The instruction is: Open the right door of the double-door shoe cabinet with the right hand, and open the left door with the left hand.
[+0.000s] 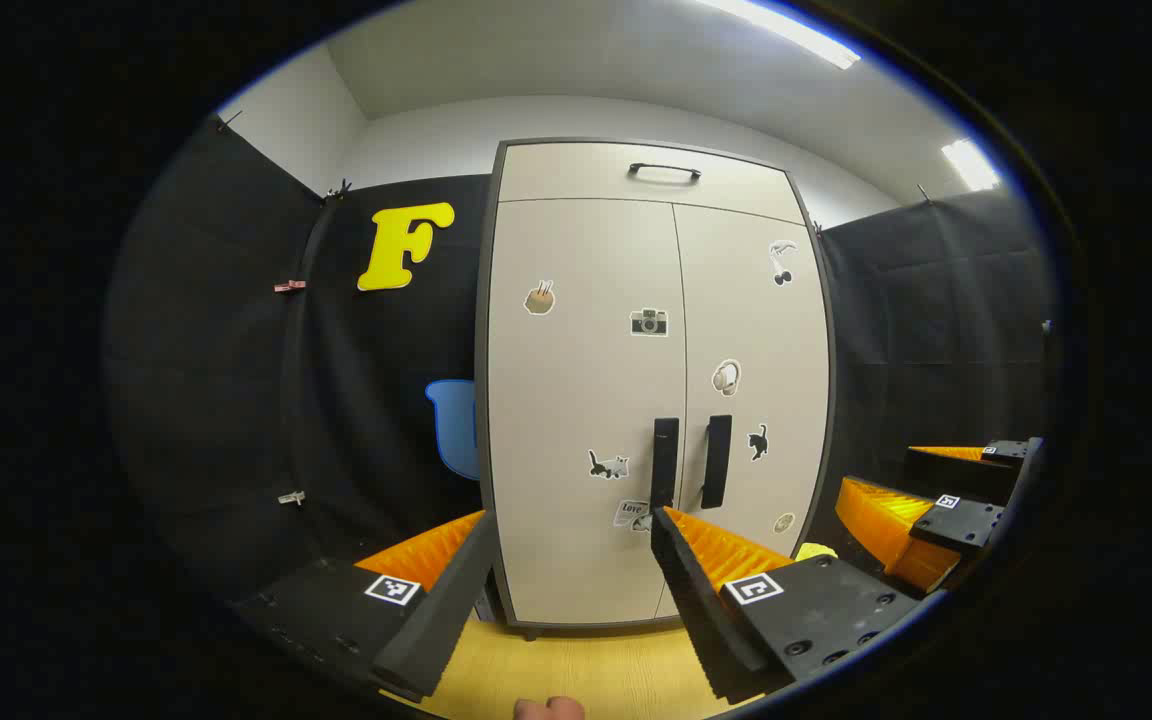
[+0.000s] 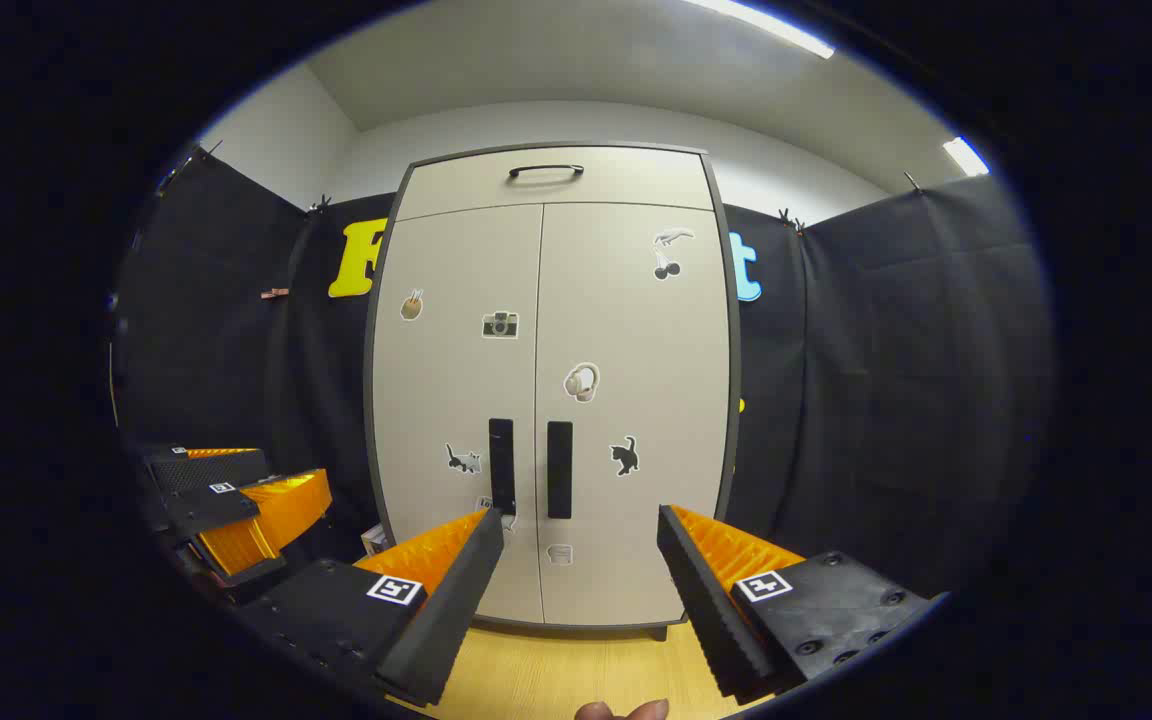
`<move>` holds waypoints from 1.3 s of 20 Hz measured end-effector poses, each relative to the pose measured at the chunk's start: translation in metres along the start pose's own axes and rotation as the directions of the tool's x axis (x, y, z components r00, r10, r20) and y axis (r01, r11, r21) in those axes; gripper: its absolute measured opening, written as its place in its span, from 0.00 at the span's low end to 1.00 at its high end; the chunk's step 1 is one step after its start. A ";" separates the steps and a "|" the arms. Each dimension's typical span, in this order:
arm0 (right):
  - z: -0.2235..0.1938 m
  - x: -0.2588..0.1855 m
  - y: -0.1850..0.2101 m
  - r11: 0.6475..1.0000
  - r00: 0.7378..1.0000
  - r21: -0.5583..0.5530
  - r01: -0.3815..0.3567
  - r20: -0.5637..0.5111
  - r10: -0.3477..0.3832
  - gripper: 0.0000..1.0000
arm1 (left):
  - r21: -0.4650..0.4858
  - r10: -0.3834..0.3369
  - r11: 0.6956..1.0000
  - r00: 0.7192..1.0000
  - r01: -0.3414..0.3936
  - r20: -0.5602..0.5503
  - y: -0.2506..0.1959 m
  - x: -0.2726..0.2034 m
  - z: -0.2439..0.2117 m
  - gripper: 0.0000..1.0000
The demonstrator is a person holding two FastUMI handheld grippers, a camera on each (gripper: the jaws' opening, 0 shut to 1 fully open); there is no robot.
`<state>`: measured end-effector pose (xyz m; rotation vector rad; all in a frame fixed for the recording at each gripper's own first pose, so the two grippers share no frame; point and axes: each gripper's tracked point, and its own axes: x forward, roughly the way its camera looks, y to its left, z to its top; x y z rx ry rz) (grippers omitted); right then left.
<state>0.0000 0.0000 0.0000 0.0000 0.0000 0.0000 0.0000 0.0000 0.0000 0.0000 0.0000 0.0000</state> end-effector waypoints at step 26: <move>-0.007 0.074 0.009 1.000 1.000 -0.007 -0.021 -0.009 0.021 0.98 | -0.012 0.017 1.000 0.999 -0.018 -0.029 0.004 -0.005 -0.017 0.95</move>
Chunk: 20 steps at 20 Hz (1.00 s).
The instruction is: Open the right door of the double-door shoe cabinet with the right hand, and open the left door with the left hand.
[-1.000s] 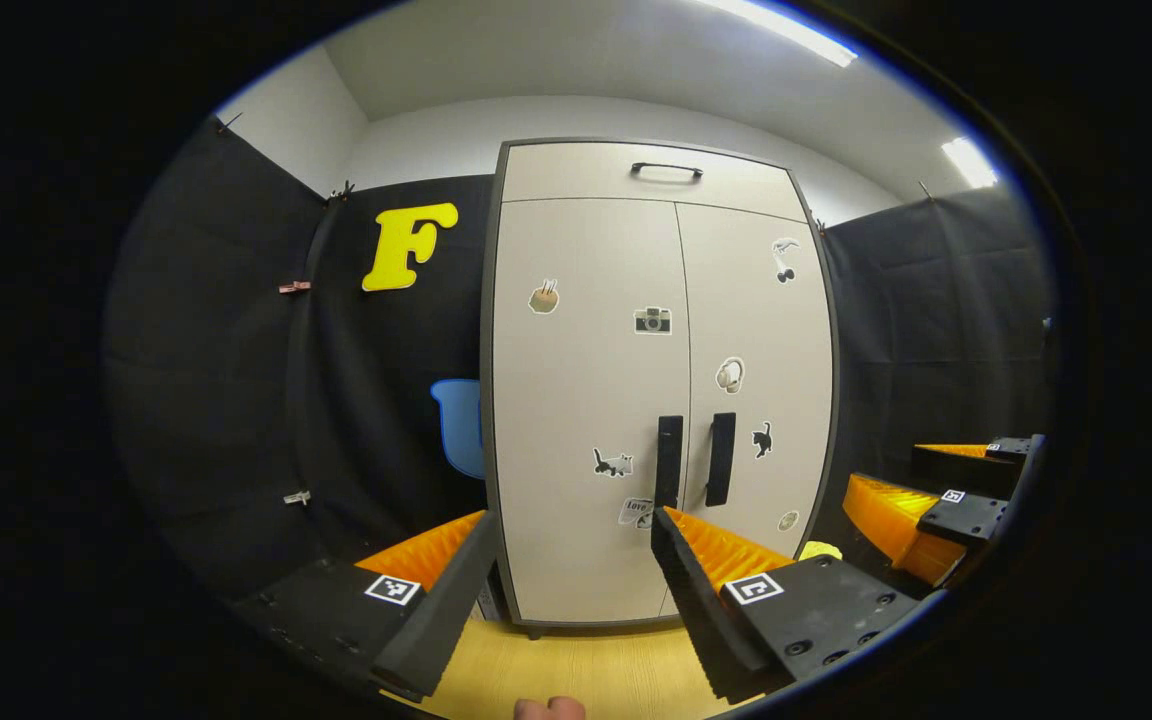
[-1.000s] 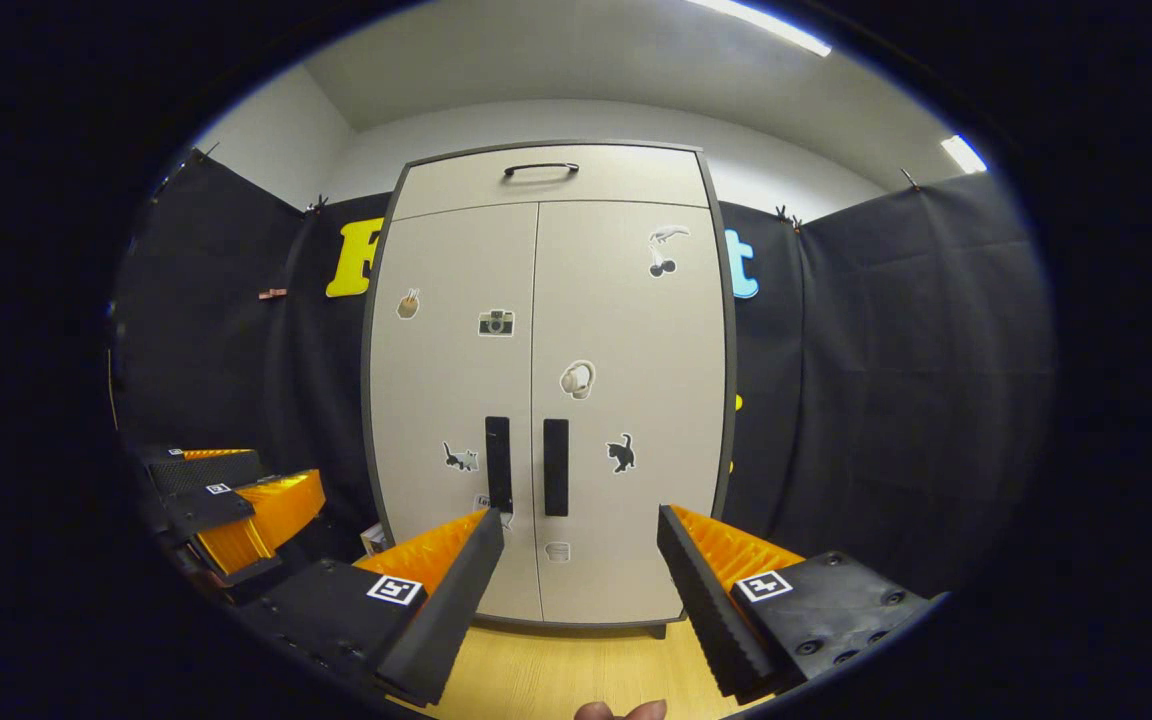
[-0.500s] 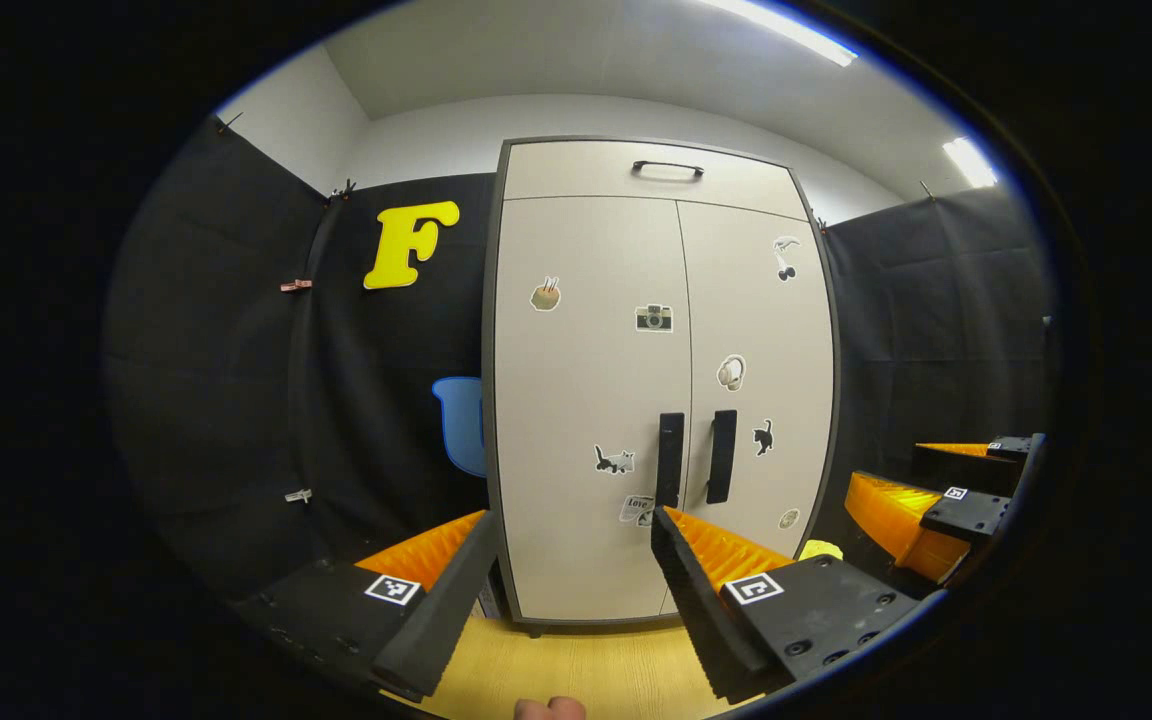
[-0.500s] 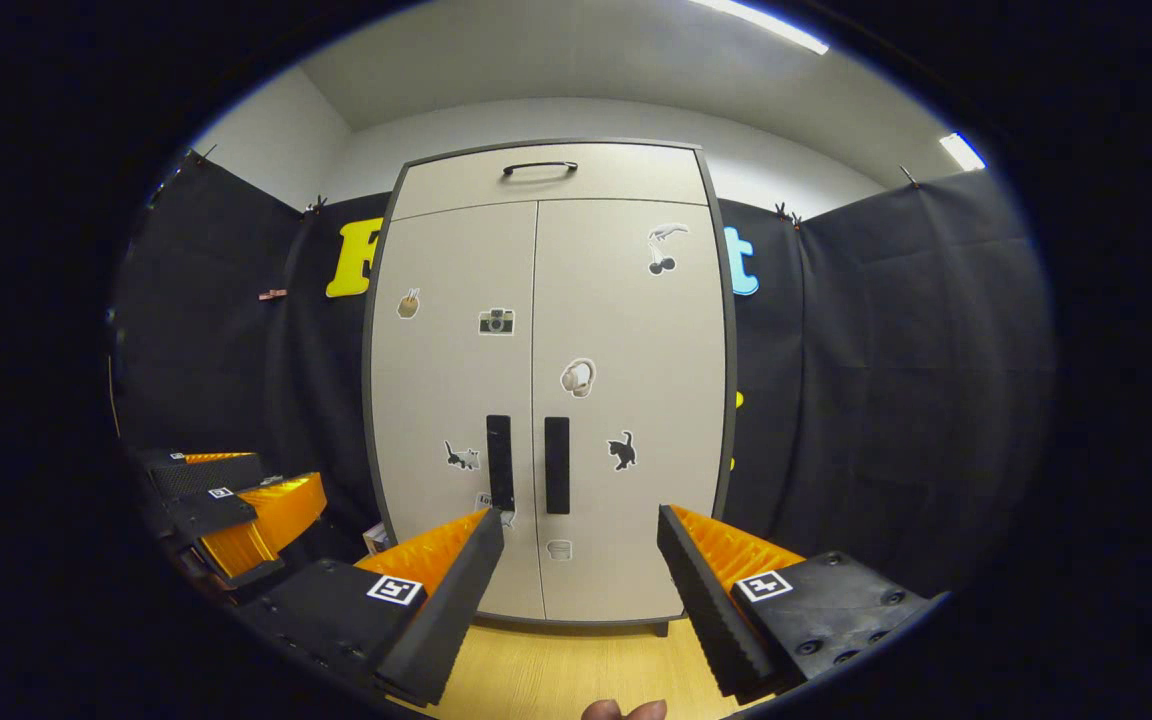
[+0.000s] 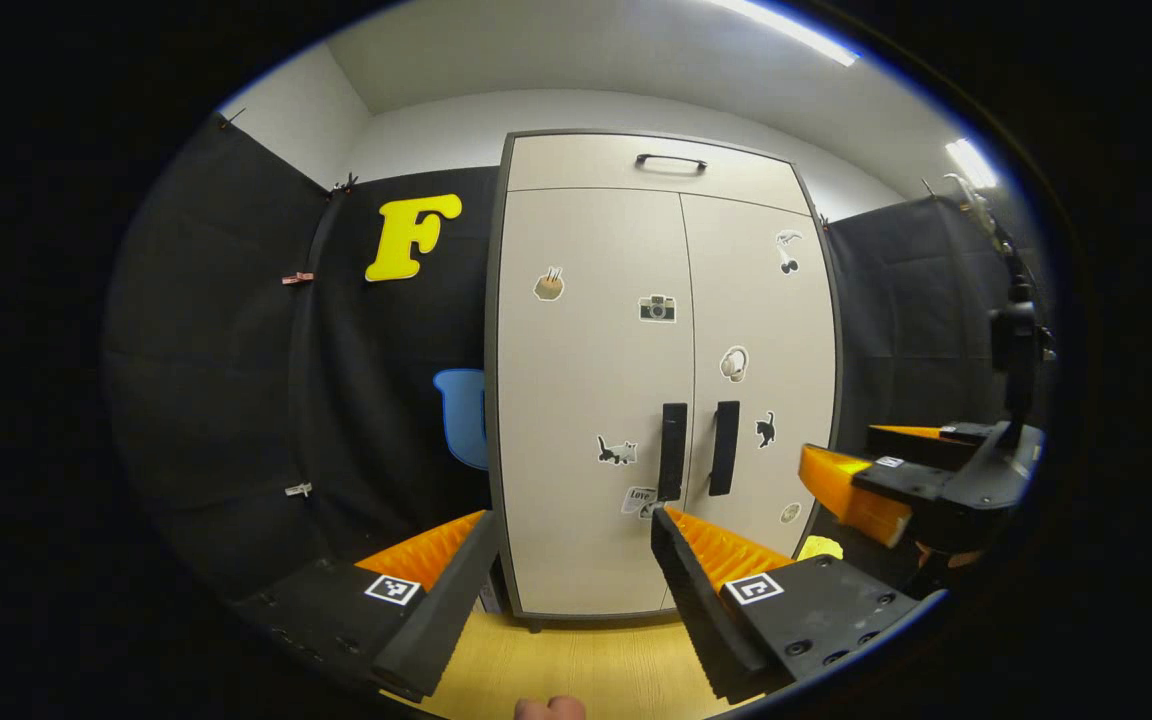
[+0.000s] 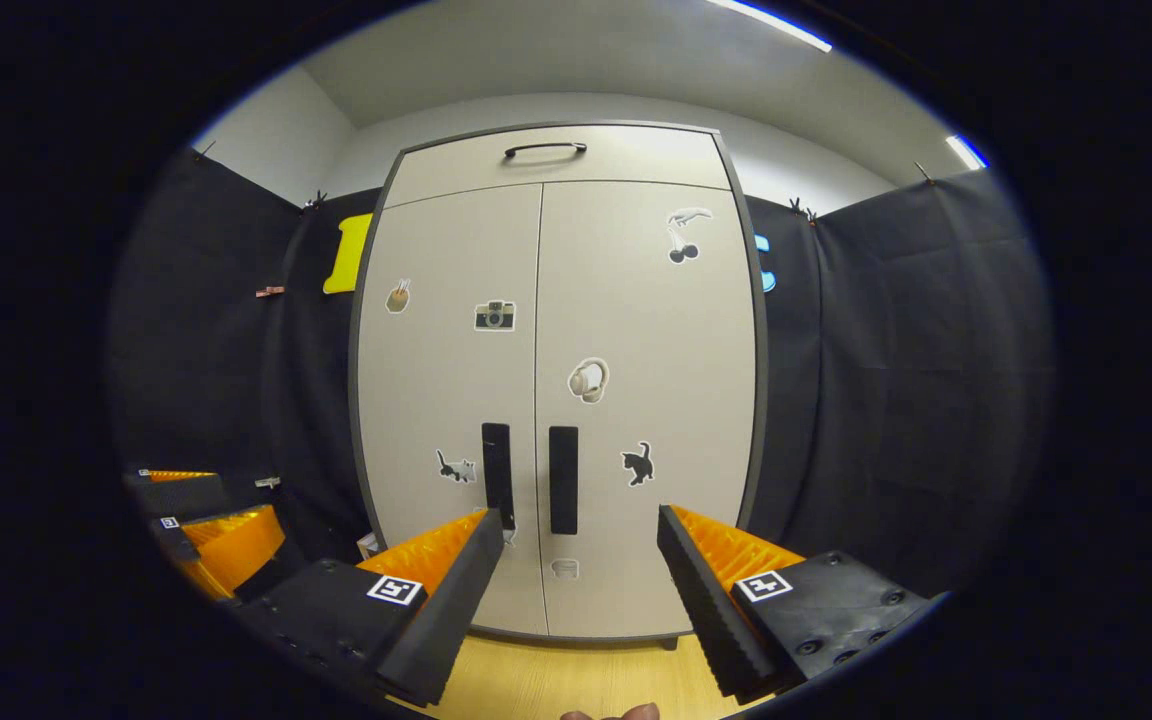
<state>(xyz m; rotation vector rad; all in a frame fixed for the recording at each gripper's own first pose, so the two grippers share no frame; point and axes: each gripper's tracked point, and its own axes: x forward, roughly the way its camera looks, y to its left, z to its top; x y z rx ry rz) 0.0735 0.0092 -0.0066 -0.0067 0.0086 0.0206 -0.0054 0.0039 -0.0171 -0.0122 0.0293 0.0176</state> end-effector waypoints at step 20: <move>-0.062 0.175 0.015 0.998 0.997 0.034 0.052 -0.051 -0.051 0.50 | -0.016 0.061 0.998 0.996 -0.062 -0.059 0.031 0.035 -0.027 0.95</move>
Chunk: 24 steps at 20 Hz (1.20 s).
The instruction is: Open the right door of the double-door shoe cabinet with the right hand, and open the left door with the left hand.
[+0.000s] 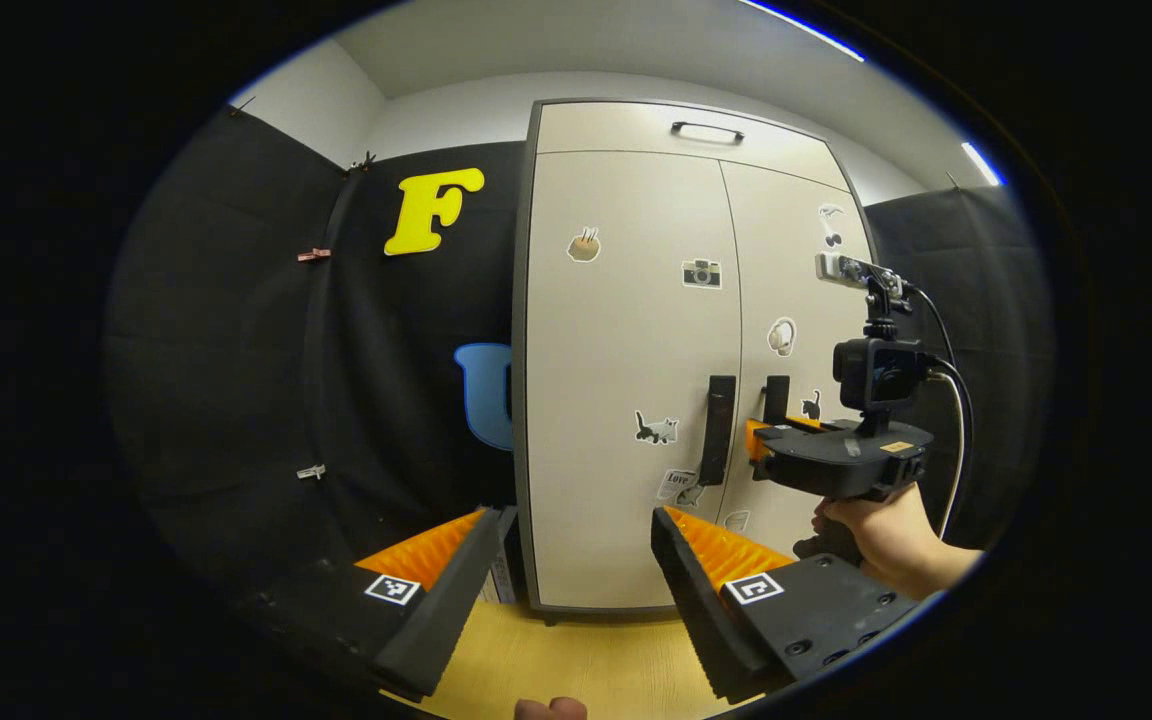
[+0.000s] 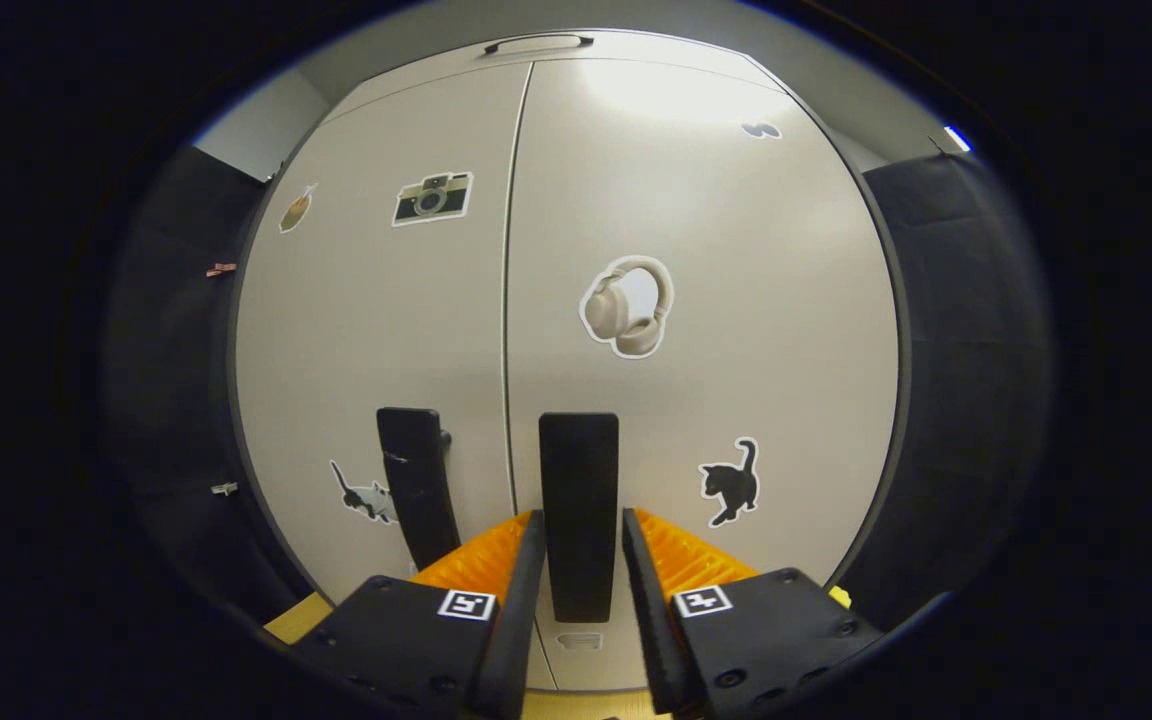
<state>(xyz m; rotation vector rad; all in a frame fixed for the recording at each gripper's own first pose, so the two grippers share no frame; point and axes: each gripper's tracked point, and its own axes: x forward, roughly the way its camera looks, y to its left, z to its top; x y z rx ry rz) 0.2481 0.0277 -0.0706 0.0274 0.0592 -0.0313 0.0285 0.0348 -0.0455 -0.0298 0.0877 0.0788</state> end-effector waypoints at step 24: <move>0.005 -0.036 -0.013 0.998 0.997 0.003 -0.069 0.016 0.069 0.14 | -0.008 0.021 1.000 1.000 -0.021 0.021 -0.009 -0.039 0.004 0.95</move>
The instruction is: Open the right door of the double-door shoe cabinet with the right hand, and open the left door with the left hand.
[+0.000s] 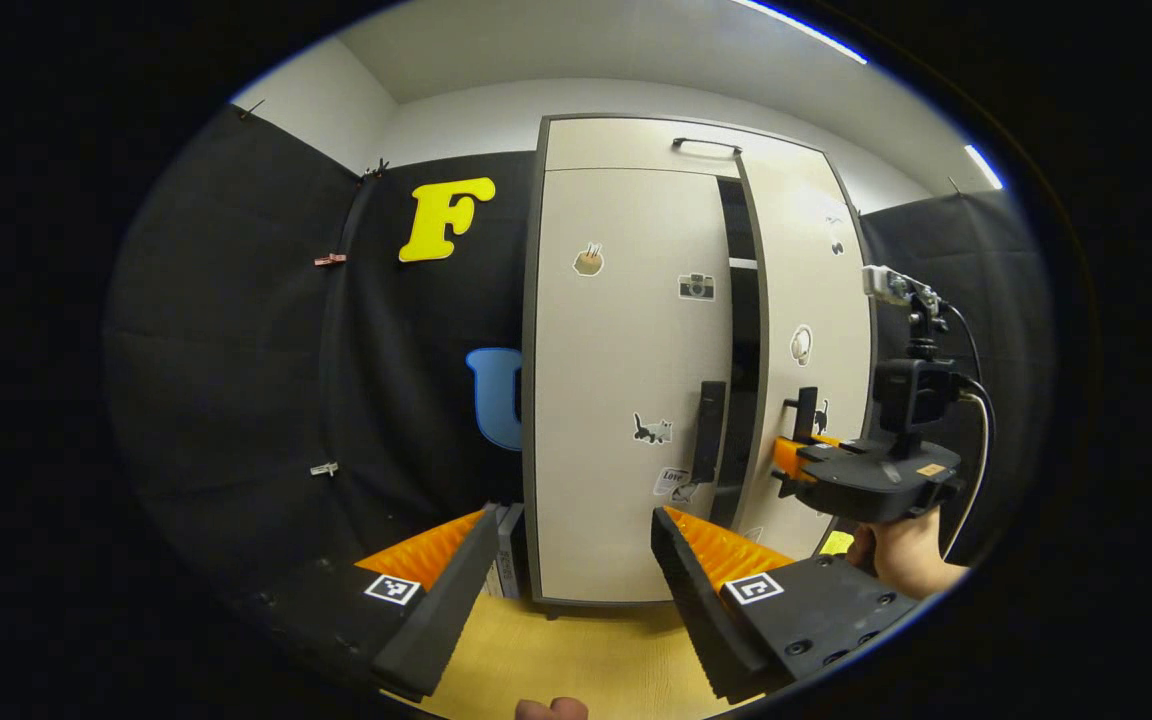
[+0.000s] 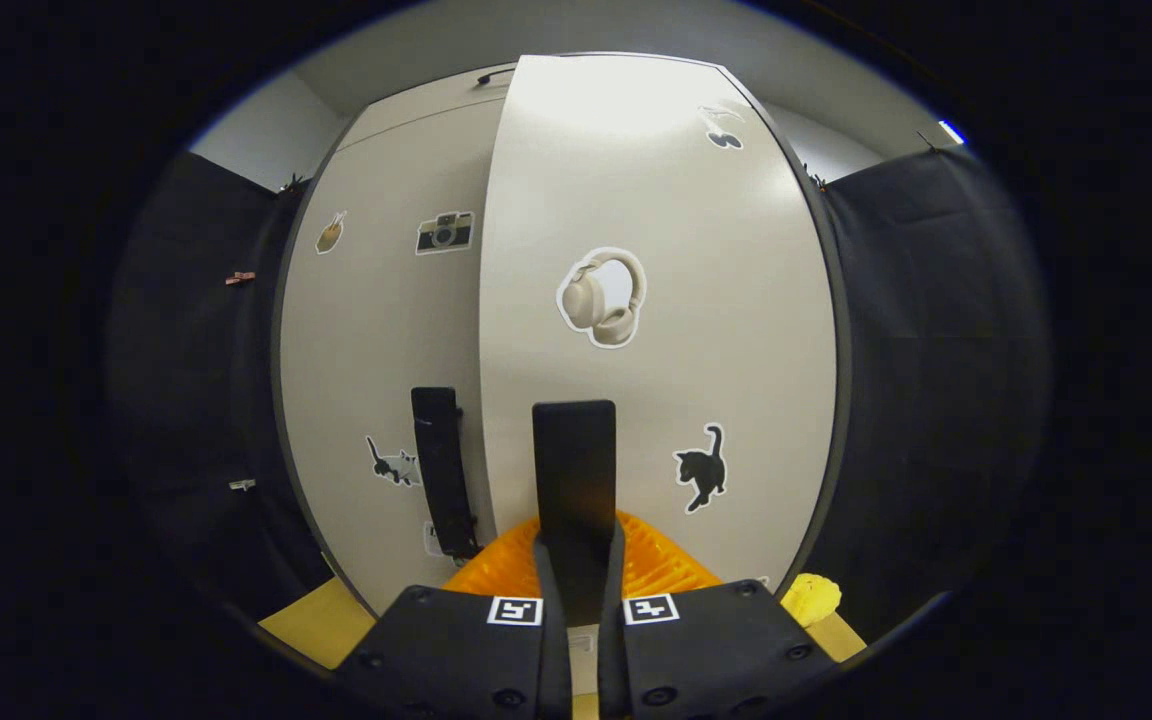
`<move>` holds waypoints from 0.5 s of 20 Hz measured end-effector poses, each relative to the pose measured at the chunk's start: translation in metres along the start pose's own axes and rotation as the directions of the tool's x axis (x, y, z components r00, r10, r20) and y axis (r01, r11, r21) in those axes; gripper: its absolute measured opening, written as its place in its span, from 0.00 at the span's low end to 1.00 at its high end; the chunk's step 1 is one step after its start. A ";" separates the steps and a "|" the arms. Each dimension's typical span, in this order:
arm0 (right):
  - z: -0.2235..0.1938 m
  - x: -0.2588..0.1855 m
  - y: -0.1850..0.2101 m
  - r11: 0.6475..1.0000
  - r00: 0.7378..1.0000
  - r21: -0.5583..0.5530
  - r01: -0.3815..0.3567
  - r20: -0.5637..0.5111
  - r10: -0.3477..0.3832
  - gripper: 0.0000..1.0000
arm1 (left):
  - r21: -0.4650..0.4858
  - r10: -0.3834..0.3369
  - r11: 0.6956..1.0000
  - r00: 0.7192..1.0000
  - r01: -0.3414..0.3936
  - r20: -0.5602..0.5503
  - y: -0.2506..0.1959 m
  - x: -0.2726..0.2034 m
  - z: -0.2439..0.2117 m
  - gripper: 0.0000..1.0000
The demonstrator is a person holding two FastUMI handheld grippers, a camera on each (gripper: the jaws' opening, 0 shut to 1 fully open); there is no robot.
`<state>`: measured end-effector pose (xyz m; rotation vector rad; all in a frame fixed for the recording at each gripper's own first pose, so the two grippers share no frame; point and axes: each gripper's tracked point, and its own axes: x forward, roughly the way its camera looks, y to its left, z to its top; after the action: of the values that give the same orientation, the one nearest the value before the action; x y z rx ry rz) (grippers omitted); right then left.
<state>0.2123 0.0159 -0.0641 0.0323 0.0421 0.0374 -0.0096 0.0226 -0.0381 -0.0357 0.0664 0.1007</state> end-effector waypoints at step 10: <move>0.004 -0.016 -0.016 0.999 1.000 0.018 -0.029 -0.002 0.029 0.14 | 0.014 -0.021 1.000 1.000 0.020 0.010 -0.027 -0.011 0.006 0.95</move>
<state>0.1973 -0.0013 -0.0604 0.0512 0.0447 0.0664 -0.0177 -0.0051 -0.0301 -0.0221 0.0563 0.0800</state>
